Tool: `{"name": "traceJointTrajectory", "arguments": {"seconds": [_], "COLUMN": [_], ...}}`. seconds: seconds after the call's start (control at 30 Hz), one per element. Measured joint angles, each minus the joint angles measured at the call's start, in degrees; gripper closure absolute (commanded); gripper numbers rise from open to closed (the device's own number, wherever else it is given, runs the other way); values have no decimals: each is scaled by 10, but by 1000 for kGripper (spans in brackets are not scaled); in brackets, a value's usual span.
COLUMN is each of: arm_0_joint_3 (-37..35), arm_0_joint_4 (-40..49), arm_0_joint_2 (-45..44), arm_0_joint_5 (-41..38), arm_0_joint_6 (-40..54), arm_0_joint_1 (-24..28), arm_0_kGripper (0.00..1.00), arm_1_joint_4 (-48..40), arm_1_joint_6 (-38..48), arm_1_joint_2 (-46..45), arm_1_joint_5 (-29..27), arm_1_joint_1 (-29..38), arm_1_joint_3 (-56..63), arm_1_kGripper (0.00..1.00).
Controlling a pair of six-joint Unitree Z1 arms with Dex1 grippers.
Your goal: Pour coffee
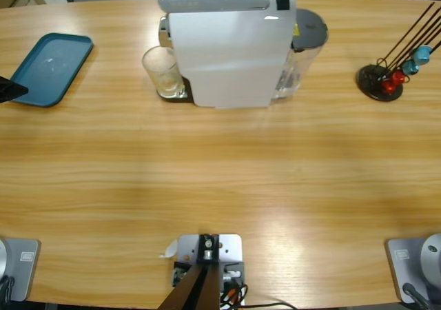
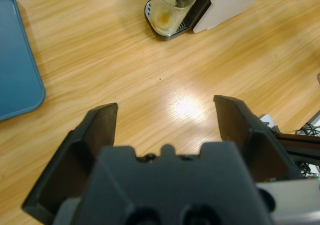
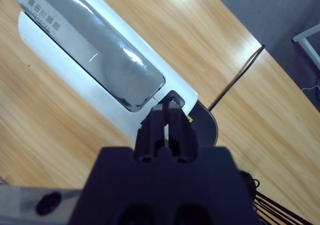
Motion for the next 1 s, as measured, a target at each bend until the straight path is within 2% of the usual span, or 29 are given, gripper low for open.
{"name": "traceJointTrajectory", "arguments": {"seconds": [1.0], "arm_0_joint_3": [0], "arm_0_joint_4": [0], "arm_0_joint_2": [21], "arm_0_joint_5": [-1], "arm_0_joint_6": [0], "arm_0_joint_1": [0], "arm_0_kGripper": [182], "arm_1_joint_4": [1], "arm_1_joint_6": [-6], "arm_1_joint_2": [29], "arm_1_joint_5": [14], "arm_1_joint_1": [-31], "arm_1_joint_3": [-3], "arm_1_kGripper": [1000]}}
